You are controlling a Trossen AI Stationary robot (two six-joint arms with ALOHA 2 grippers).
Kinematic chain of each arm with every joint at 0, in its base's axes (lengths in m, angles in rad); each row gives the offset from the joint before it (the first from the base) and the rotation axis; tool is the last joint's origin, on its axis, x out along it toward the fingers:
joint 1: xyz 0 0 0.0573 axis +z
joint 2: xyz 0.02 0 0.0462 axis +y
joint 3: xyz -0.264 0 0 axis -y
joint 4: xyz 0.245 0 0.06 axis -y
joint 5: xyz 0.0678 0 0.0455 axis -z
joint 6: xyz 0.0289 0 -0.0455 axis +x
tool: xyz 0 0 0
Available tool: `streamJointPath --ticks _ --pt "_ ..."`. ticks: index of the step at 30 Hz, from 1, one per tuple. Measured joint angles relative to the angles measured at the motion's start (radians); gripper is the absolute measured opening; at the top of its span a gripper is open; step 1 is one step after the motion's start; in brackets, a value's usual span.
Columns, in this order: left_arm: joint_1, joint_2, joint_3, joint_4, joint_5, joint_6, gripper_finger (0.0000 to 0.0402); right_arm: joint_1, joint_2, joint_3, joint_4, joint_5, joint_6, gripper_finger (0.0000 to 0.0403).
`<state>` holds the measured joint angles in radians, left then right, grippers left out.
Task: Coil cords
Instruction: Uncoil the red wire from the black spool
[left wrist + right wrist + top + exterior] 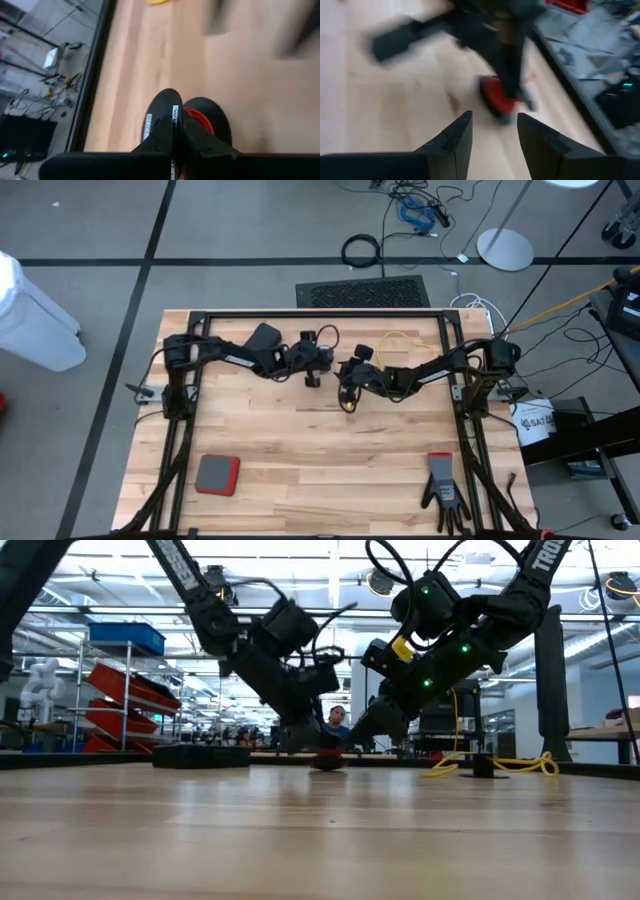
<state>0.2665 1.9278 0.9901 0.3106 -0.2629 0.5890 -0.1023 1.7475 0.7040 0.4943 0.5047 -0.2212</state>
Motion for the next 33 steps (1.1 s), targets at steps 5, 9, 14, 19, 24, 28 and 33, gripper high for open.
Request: streamJointPath --ticks 5,9,14,19,24,28,33 --pt "-0.050 -0.109 -0.002 -0.170 0.008 -0.004 0.0006 0.017 -0.058 0.000 -0.041 0.039 -0.011 0.0141" --pt "-0.093 -0.199 -0.002 -0.251 0.016 -0.009 0.0006 0.028 -0.114 0.000 -0.091 -0.045 -0.003 0.0141" --pt "-0.142 -0.315 -0.002 -0.305 0.056 -0.057 0.0006 0.054 -0.174 0.000 -0.155 -0.145 0.041 0.0141" --pt "-0.194 -0.428 -0.002 -0.350 0.080 -0.122 0.0006 0.092 -0.200 0.000 -0.176 -0.141 0.089 0.0141" --pt "-0.247 -0.520 -0.001 -0.373 0.167 -0.183 0.0006 0.117 -0.202 0.000 -0.117 -0.144 0.137 0.0141" --pt "-0.279 -0.577 -0.001 -0.358 0.202 -0.233 0.0006 0.157 -0.202 0.000 -0.025 -0.144 0.119 0.0141" --pt "-0.296 -0.598 -0.001 -0.252 0.133 -0.345 0.0007 0.223 -0.202 0.000 0.073 -0.087 0.050 0.0141"
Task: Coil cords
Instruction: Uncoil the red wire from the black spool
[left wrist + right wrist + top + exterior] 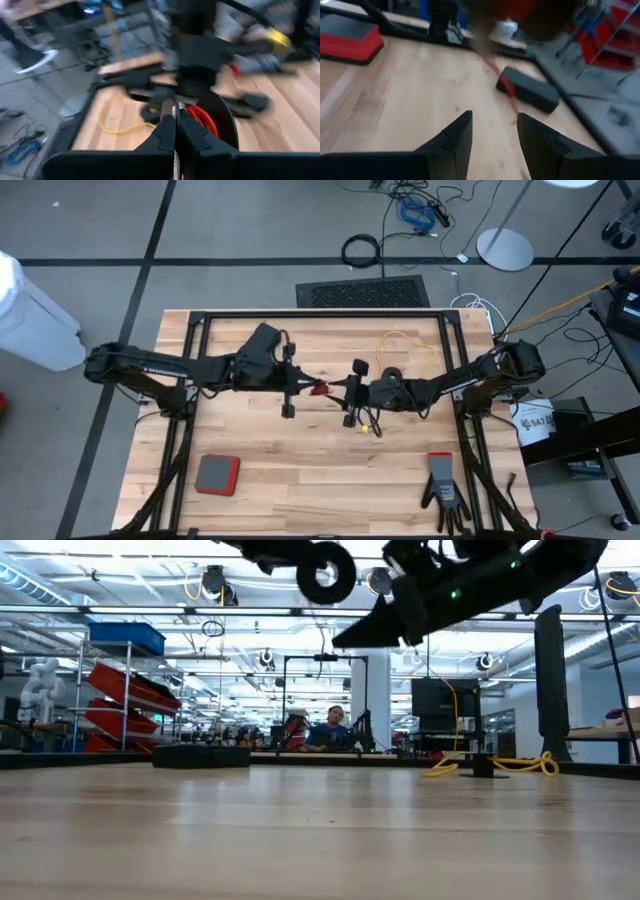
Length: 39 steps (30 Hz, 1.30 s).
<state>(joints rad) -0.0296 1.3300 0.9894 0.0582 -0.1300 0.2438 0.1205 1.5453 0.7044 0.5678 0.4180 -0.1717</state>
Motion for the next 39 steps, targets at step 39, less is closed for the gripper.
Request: streamJointPath --ticks 39 --pt "0.016 0.202 -0.147 0.695 -0.128 -0.291 0.0008 0.141 0.002 0.000 0.125 0.505 -0.259 0.0063"
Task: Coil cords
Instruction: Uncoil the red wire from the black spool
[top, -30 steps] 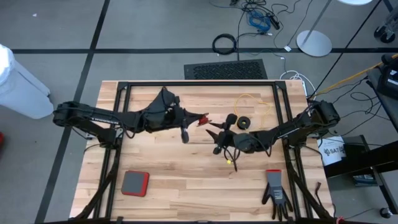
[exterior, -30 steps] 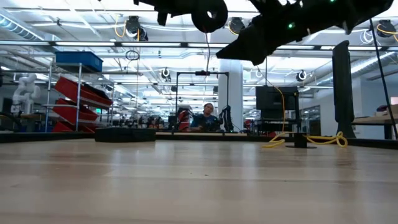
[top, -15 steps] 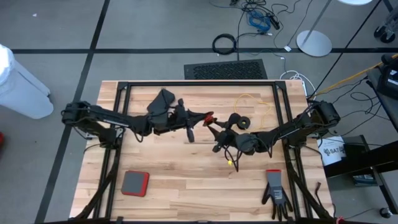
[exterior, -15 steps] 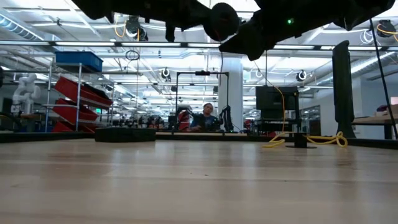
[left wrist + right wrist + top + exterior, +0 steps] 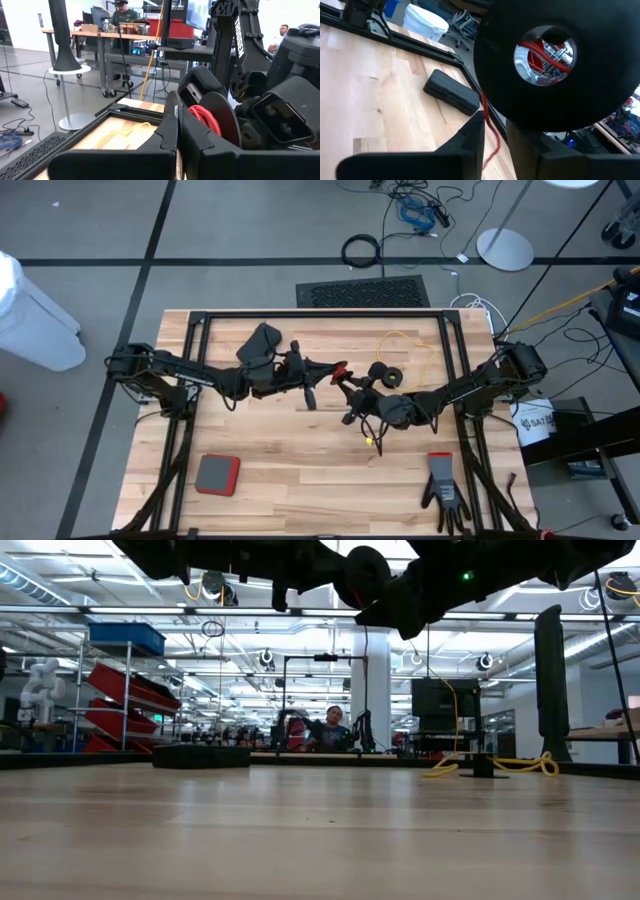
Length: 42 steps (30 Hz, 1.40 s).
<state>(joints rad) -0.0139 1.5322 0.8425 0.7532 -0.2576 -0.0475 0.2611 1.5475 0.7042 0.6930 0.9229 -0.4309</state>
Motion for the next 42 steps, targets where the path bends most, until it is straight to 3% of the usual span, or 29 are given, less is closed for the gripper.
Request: streamJointPath --ticks 8,15,21,24,30,33,36,42 --pt "0.001 0.000 0.000 -0.003 -0.005 0.013 0.0008 -0.005 0.000 0.000 -0.002 -0.016 0.024 0.0023" --pt "0.013 0.028 0.001 -0.002 -0.102 0.105 0.0008 -0.005 0.000 0.000 -0.003 -0.139 0.083 0.0002" --pt "0.014 0.077 0.001 -0.017 -0.209 0.230 0.0008 0.013 0.000 0.000 0.025 -0.165 0.073 0.0001" --pt "0.014 0.083 0.001 -0.053 -0.222 0.247 0.0008 0.036 0.000 0.000 0.036 -0.082 0.032 0.0001" --pt "-0.007 0.081 0.001 -0.055 -0.242 0.298 0.0008 0.066 0.000 0.000 -0.027 0.292 -0.056 0.0000" --pt "-0.015 0.077 0.001 -0.051 -0.245 0.303 0.0008 0.065 -0.001 0.000 -0.110 0.342 0.003 0.0000" --pt "-0.021 0.074 0.001 -0.040 -0.247 0.316 0.0008 0.048 -0.001 0.000 -0.197 0.291 0.117 0.0000" --pt "-0.024 0.068 0.001 0.008 -0.249 0.337 0.0008 -0.007 -0.001 0.000 -0.312 0.070 0.316 0.0000"
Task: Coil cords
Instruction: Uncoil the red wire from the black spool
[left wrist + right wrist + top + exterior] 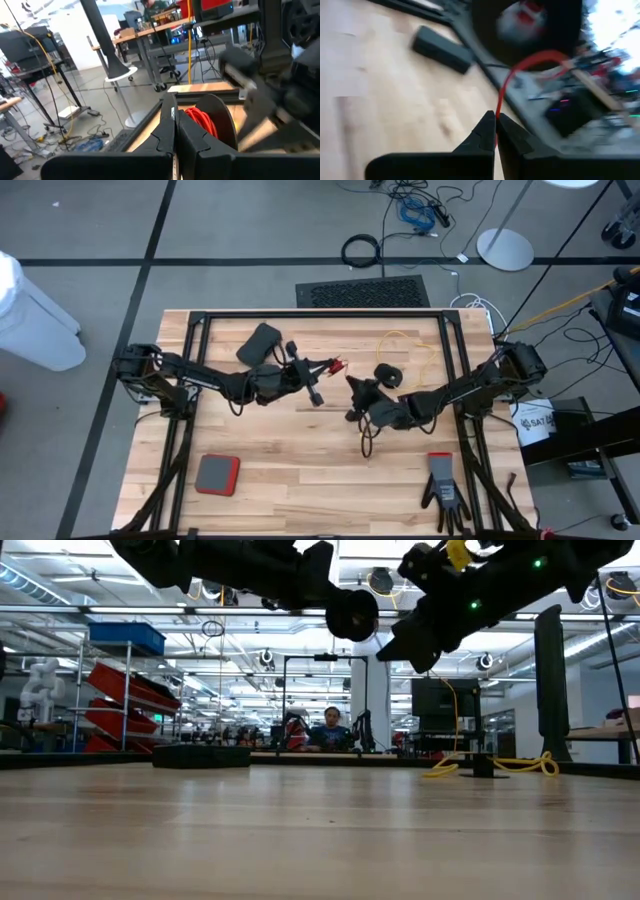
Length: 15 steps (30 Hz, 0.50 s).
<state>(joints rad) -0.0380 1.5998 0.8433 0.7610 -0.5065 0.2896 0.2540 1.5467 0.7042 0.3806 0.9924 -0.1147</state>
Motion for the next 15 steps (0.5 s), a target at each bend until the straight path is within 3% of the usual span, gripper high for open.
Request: streamJointPath --ticks 10,15 --pt "0.049 -0.016 0.000 0.012 -0.019 0.076 0.0008 0.000 0.000 0.040 -0.002 -0.451 -0.009 0.0000" --pt "0.081 -0.017 0.000 -0.059 -0.041 0.118 0.0008 0.062 0.000 0.085 0.007 -0.484 -0.094 0.0000"
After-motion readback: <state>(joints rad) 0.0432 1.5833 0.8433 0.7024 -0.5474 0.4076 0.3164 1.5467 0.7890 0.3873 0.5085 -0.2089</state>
